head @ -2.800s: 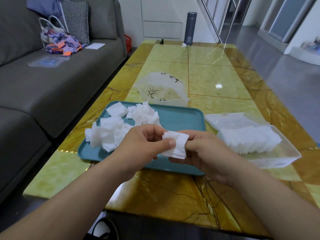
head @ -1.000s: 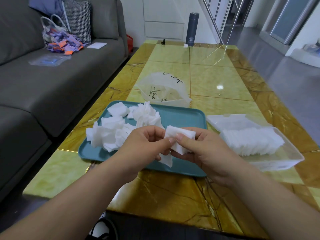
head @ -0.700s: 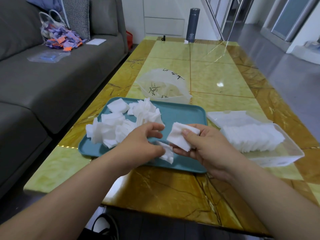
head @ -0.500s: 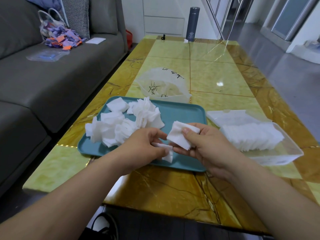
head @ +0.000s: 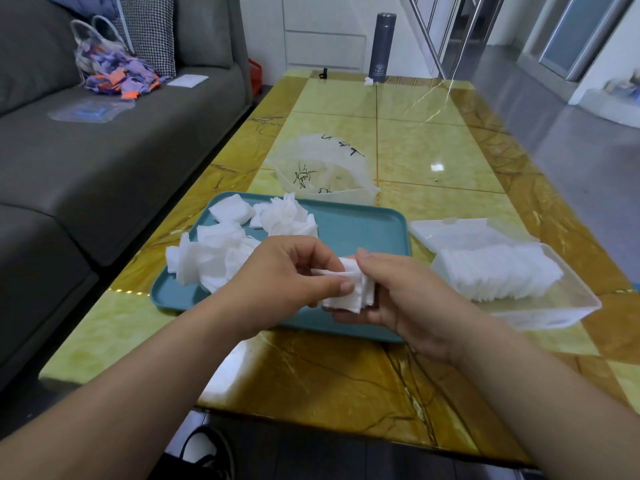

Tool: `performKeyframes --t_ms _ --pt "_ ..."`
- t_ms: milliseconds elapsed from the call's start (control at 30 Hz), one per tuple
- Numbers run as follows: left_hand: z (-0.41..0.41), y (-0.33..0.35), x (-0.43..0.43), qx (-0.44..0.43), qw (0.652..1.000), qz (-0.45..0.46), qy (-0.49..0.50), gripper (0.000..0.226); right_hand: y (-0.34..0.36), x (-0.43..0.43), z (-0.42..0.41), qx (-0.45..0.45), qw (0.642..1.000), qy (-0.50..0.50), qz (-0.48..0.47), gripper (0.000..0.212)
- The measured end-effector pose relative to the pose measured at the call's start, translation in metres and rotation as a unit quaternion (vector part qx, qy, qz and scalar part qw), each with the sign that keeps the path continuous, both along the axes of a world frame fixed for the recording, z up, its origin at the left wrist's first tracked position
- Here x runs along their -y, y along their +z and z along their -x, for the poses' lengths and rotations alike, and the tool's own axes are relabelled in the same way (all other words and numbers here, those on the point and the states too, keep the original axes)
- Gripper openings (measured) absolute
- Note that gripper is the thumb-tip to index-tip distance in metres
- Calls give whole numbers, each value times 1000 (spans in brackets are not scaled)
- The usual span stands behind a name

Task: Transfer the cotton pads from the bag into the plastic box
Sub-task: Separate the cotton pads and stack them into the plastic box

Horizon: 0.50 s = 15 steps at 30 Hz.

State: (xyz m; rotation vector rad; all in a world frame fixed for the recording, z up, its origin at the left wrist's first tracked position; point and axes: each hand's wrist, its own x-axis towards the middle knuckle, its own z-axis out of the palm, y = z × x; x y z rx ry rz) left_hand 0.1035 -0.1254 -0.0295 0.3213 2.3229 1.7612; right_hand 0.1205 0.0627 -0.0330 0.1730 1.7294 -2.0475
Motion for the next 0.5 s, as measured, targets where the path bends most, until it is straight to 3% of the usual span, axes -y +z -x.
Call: performKeyframes --t_ms 167,300,433,500 --pt "-1 -5 -2 -7 1000 -2 20 16 2 0 -2 21 999 19 16 48" --pt "-2 -6 -4 -34 997 28 60 25 4 -2 -3 -15 998 62 0 29" --pt "0 -7 4 -32 994 80 68 46 -4 -2 -3 -86 989 53 -113 27" --pt "-1 -9 8 -17 995 97 32 35 -8 -1 -2 -139 968 66 -201 31"
